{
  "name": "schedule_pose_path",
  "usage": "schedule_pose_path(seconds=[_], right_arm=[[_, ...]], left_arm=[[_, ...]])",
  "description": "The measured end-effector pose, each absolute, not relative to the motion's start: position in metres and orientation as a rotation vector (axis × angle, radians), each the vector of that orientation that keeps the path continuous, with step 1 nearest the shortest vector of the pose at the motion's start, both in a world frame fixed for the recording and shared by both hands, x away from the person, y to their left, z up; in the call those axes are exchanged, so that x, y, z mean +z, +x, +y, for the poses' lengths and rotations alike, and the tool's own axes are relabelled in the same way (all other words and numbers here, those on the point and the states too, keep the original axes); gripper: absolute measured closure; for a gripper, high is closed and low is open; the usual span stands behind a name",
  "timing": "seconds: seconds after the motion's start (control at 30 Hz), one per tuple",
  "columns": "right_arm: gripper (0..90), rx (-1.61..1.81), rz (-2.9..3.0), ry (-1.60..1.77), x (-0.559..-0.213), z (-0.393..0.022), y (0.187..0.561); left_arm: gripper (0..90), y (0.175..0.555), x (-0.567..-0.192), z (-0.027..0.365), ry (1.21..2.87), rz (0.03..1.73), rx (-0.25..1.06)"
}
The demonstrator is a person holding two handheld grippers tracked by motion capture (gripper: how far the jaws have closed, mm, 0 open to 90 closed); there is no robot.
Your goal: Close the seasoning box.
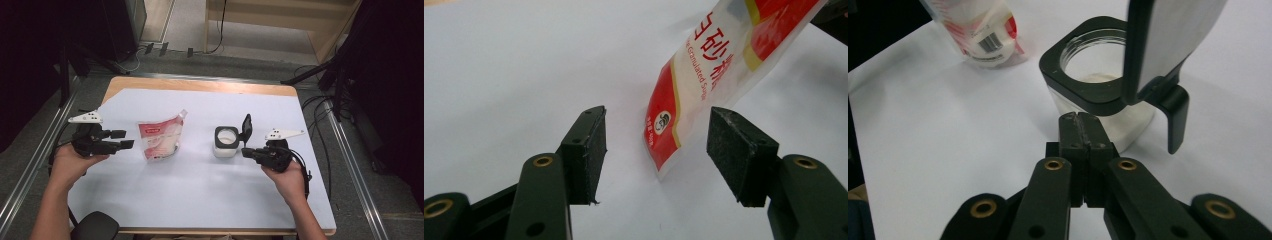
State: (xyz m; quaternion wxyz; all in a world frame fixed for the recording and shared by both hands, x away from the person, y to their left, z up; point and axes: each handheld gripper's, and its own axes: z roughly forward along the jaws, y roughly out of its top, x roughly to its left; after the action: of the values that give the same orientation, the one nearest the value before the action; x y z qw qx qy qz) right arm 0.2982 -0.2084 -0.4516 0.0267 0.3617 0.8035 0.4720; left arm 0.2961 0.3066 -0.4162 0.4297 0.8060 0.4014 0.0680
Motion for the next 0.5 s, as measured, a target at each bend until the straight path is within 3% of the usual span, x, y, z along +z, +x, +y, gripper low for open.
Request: schedule_pose_path(seconds=[0.5], right_arm=[[90.0, 1.437, 2.445, 1.166, -0.454, -0.214, 0.311]], left_arm=[[41.3, 0.301, -0.422, 0.306, 2.013, 1.065, 0.191]])
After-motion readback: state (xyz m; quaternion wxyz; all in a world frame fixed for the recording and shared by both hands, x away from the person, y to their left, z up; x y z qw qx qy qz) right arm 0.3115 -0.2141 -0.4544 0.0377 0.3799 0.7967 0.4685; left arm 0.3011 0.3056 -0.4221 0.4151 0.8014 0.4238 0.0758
